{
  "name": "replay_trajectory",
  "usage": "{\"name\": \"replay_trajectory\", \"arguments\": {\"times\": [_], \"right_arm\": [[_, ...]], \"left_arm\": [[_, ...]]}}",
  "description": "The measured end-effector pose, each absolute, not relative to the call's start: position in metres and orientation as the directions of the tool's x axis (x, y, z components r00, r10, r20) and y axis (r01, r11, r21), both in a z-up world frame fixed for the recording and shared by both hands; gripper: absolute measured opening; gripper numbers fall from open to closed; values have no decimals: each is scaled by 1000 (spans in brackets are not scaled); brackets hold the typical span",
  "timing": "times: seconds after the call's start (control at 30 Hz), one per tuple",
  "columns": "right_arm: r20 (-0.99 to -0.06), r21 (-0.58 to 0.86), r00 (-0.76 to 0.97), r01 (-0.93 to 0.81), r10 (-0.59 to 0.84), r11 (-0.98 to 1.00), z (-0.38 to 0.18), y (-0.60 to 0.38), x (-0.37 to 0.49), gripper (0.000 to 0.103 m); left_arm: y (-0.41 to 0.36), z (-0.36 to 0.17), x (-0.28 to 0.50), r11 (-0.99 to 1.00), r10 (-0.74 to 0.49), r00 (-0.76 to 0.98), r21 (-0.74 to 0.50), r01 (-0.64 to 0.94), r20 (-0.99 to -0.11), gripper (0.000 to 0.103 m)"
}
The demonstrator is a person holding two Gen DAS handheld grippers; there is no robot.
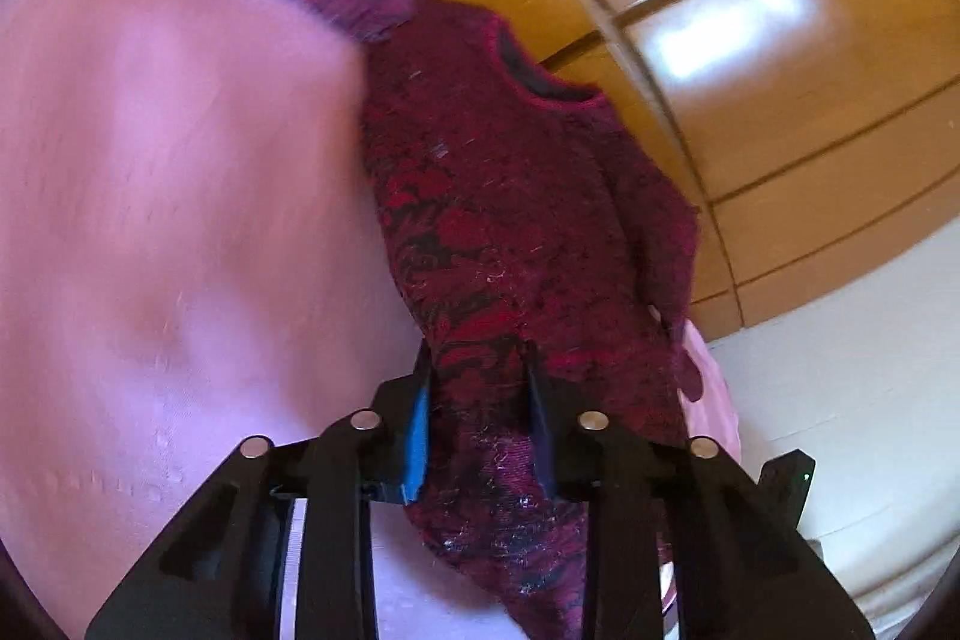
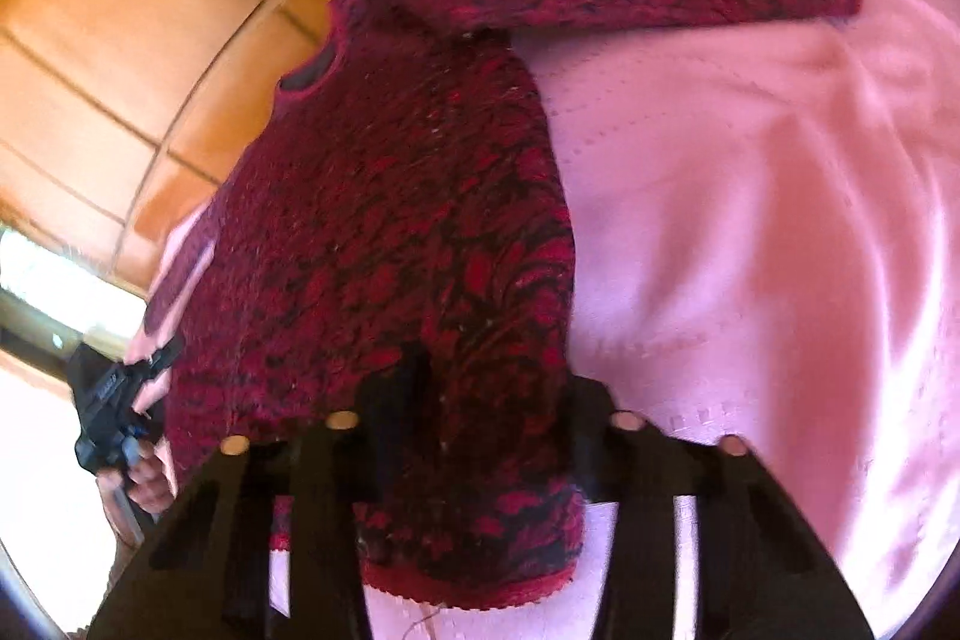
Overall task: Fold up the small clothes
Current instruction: 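Lift and shake out the top with both tools, laying it flat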
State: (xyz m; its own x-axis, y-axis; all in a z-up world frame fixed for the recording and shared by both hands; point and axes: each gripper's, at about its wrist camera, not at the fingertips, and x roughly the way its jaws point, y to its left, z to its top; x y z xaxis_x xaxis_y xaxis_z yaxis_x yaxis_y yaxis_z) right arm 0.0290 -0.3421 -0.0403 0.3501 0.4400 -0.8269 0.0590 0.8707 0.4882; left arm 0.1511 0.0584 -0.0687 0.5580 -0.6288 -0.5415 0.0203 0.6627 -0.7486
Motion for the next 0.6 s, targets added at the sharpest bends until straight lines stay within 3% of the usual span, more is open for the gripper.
{"name": "replay_trajectory", "arguments": {"times": [0.1, 0.33, 0.43, 0.53, 0.6], "right_arm": [[-802, 472, 402, -26, 441, 881, -8, -341, 36, 19], [-715, 442, 499, -221, 490, 870, 72, -318, -11, 14], [-752, 405, 460, -242, 472, 882, 64, -313, -47, 14], [-824, 367, 366, -235, 432, 900, 24, -303, -78, 14], [-852, 380, 309, -191, 422, 905, -4, -302, -92, 16]], "left_arm": [[63, -22, 149, 713, -599, 588, -697, 81, -544, 11], [87, 73, 135, 822, -527, 596, -542, 176, -606, 8], [92, 67, 118, 835, -519, 556, -523, 170, -649, 7], [99, 28, 96, 870, -470, 503, -477, 126, -725, 8], [104, -5, 79, 850, -502, 450, -517, 99, -738, 8]]}}
